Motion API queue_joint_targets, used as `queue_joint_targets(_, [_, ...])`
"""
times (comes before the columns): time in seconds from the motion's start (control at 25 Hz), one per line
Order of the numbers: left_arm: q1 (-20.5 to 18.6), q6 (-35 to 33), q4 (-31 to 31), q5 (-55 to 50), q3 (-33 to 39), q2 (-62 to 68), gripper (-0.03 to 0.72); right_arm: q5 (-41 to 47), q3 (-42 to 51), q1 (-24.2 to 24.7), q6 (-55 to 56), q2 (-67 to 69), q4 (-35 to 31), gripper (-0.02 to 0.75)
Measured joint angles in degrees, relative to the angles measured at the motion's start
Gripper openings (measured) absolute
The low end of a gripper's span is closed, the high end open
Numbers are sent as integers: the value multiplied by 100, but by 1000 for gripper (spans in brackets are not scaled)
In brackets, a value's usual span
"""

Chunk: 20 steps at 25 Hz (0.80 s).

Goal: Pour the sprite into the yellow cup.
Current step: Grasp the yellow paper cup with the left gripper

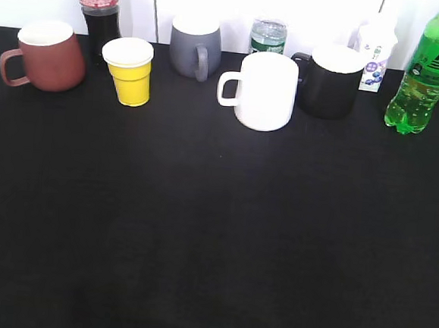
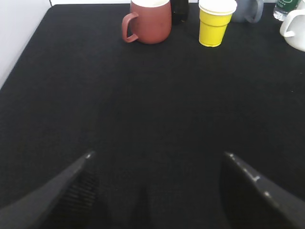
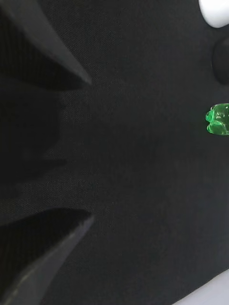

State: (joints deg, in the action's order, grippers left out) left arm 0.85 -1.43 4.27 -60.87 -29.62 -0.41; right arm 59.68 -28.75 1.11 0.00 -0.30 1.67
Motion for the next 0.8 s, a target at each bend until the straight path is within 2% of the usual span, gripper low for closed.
queue_joint_targets(0.36, [0,0,0,0,0,0,580,0,0,0,0,0,0,586])
queue_joint_targets(0.44, [0,0,0,267,-96,0,580,0,0,0,0,0,0,586])
queue_joint_targets(0.52, [0,0,-5,1587,-67,8,575,0,0,0,0,0,0,586])
queue_joint_targets(0.6, [0,0,0,3567,379,335,576,0,0,0,0,0,0,586])
queue_joint_targets(0.68, [0,0,25,5393,1038,1030,576,0,0,0,0,0,0,586])
queue_joint_targets(0.8, [0,0,115,6980,1378,2647,570,0,0,0,0,0,0,586])
